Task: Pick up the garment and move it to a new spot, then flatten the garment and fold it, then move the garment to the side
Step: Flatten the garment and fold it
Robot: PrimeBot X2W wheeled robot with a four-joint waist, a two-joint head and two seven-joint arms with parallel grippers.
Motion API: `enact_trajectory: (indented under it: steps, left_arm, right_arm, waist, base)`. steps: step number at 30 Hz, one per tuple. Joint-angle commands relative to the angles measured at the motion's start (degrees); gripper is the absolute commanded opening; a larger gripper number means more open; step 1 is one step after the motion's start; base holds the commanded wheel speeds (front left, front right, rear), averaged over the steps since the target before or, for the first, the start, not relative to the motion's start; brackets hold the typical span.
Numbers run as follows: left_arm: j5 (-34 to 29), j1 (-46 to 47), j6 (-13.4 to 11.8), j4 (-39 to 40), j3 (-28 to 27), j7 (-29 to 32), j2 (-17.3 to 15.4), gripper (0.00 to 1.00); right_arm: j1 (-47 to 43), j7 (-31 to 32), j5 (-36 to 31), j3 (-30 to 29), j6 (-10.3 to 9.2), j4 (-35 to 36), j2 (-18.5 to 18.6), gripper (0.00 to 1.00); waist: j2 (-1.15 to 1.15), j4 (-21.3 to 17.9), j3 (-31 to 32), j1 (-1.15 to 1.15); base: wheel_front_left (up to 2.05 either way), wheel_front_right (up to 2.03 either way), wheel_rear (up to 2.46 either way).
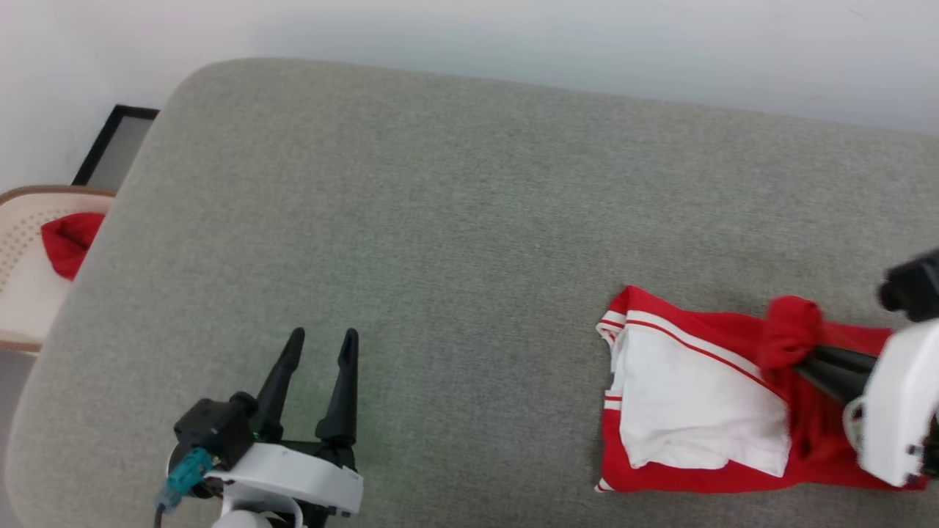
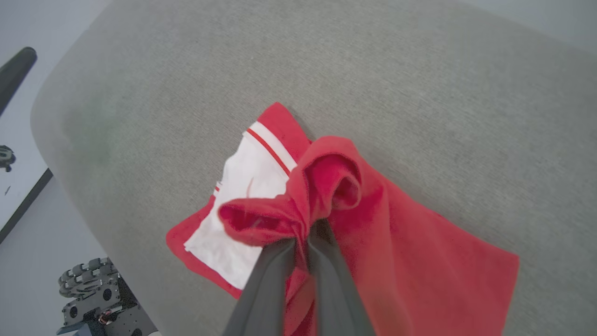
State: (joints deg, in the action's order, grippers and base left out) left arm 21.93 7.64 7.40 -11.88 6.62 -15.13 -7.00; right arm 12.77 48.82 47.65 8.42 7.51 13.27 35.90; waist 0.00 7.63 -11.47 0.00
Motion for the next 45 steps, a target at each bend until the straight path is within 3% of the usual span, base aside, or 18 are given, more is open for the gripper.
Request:
enact_trajectory:
  steps: [1, 11, 28, 29, 31, 32, 33, 39, 45]
  left_arm:
    - [0.34, -0.52, 0.13, 0.05, 0.02, 0.03, 0.3, 1.0]
    - [1.11, 1.28, 0.12, -0.38, 0.69, 0.03, 1.25, 1.0]
    - [1.68, 3.04, 0.13, -1.81, 1.29, 0.03, 2.62, 1.0]
    - [2.18, 2.96, 0.12, -1.82, 1.0, 0.03, 2.61, 1.0]
    - [2.49, 2.75, 0.12, -1.63, 0.04, 0.03, 2.55, 1.0]
    - [2.45, 2.56, 0.12, -1.45, -0.33, 0.03, 2.43, 1.0]
    - [2.02, 2.35, 0.12, -1.28, -0.57, 0.03, 2.15, 1.0]
    - [-0.18, 1.19, 0.12, -0.62, -1.49, 0.03, 0.45, 1.0]
    - [-2.68, -0.08, 0.12, 0.52, -3.49, 0.03, -0.16, 1.0]
  right_arm:
    - [1.34, 0.04, -0.23, 1.39, -0.05, 0.71, -0.71, 0.0]
    - [9.61, -1.1, -1.76, 14.49, -0.05, -3.25, -5.38, 0.0]
    - [13.98, -11.35, -1.83, 28.44, -0.05, -21.1, -6.97, 0.0]
    - [14.17, -12.15, -1.51, 28.9, -0.05, -21.31, -7.09, 0.02]
    - [14.75, -13.62, -0.63, 29.82, -0.05, -21.31, -7.04, 0.45]
    - [15.27, -14.28, -0.16, 30.8, -0.04, -20.71, -6.76, 0.78]
    - [15.58, -15.26, 0.4, 31.1, -0.04, -20.34, -6.48, 1.0]
    - [16.57, -20.02, 3.53, 32.19, -0.04, -19.28, -3.99, 1.0]
    - [16.11, -27.61, 5.4, 28.77, -0.04, -20.83, -1.42, 1.0]
  waist:
    - [0.0, 0.81, -0.12, 0.0]
    - [0.0, 3.73, -2.22, 0.0]
    - [0.0, 5.35, -3.88, 0.0]
    - [0.0, 5.07, -3.64, 0.0]
    - [0.0, 4.5, -3.13, 0.0]
    - [0.0, 4.18, -2.84, 0.0]
    - [0.0, 3.86, -2.53, 0.0]
    - [0.0, 1.43, -0.14, 0.0]
    - [0.0, -1.36, 2.69, 0.0]
  base:
    - [0.0, 0.0, 0.0]
    - [0.0, 0.0, 0.0]
    - [0.0, 0.0, 0.0]
    - [0.0, 0.0, 0.0]
    - [0.0, 0.0, 0.0]
    - [0.0, 0.0, 0.0]
    - [0.0, 0.0, 0.0]
    - [0.0, 0.0, 0.0]
    - [0.0, 0.0, 0.0]
